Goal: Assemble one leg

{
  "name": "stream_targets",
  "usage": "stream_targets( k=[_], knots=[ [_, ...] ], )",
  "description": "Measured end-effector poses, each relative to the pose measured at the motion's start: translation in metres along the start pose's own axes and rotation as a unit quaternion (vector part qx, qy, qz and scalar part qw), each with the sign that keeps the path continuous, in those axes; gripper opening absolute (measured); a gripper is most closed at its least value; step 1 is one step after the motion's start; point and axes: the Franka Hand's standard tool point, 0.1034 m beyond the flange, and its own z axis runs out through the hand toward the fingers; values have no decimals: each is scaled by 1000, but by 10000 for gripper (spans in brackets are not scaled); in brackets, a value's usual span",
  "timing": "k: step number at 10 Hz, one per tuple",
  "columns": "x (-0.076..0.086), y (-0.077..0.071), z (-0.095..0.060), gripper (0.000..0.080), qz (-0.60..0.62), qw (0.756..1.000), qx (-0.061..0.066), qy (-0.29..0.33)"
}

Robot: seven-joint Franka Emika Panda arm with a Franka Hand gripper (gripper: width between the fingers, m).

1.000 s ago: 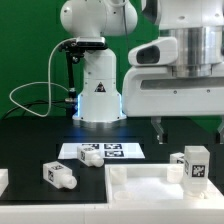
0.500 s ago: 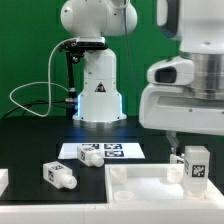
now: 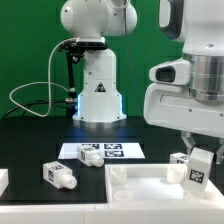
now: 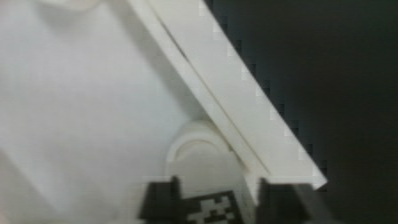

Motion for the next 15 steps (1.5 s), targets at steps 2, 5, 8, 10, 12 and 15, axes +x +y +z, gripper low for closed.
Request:
stream_targets(
  k=[2, 5, 8, 10, 12, 15],
  knots=[
    [-7, 3, 8, 67, 98, 995, -11, 12],
    [-10, 4, 24, 1, 292, 956, 28, 5],
    [-11, 4, 24, 51, 261, 965, 26, 6],
    [-16, -2, -5, 270, 169, 985, 40, 11],
    [-13, -3, -26, 420, 24, 999, 31, 27],
    [-9, -3, -29, 636, -82, 995, 17, 46]
  ],
)
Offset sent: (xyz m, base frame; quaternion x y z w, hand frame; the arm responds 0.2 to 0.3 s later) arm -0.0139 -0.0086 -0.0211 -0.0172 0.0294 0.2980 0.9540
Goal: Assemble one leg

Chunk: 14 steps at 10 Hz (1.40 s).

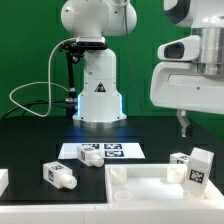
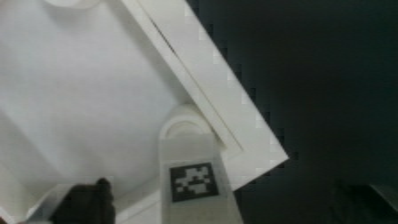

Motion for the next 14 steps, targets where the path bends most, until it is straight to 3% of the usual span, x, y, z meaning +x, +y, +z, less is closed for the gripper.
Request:
stream_targets(
  k=[1, 11, 12, 13, 14],
  knots=[
    [2, 2, 0, 645, -57, 998, -1, 1],
    [2, 2, 0, 649, -57, 998, -1, 1],
    [6, 5, 1, 649, -149, 989, -2, 1],
    [13, 7, -1, 649, -213, 977, 5, 2],
    [19, 9, -4, 649, -137, 990, 15, -5]
  ],
)
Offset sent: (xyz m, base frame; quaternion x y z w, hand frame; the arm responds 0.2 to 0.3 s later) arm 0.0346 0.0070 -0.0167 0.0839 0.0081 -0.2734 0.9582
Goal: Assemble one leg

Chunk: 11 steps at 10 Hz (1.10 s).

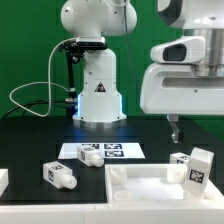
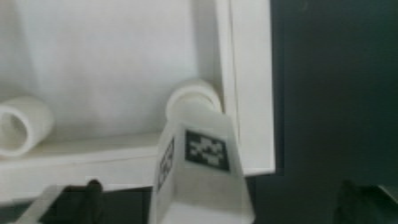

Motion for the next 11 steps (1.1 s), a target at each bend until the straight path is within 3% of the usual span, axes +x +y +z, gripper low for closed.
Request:
stream_targets(
  k=[2, 4, 8, 11],
  knots=[
    [15, 11, 0, 649, 30, 999, 3, -16],
    [25, 11, 4, 649, 82, 996, 1, -16],
    [20, 8, 28, 649, 124, 992, -6, -22],
    [18, 10, 31, 619, 124, 992, -8, -23]
  ],
)
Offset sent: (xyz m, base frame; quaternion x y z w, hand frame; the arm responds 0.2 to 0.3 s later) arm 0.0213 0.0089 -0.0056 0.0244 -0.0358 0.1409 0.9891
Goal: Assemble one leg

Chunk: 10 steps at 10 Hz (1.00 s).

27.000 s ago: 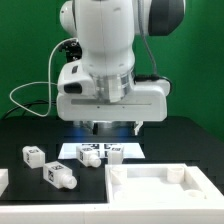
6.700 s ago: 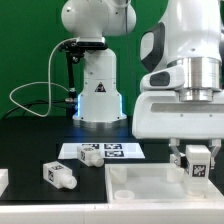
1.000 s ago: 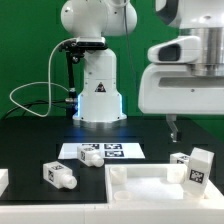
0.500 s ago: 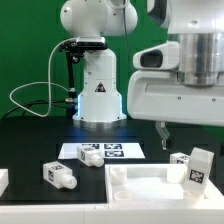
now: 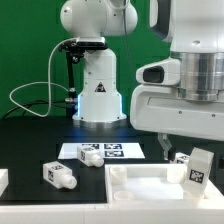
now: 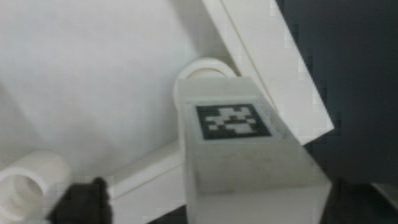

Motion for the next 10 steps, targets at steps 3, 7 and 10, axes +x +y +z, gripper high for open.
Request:
stream_targets(
  k=[3, 7, 10],
  knots=[
    [0, 0, 0, 283, 6, 1000, 0, 0],
    [-9, 6, 0, 284, 136, 990, 15, 34],
    [-12, 8, 1, 285, 353, 934, 29, 47]
  ],
)
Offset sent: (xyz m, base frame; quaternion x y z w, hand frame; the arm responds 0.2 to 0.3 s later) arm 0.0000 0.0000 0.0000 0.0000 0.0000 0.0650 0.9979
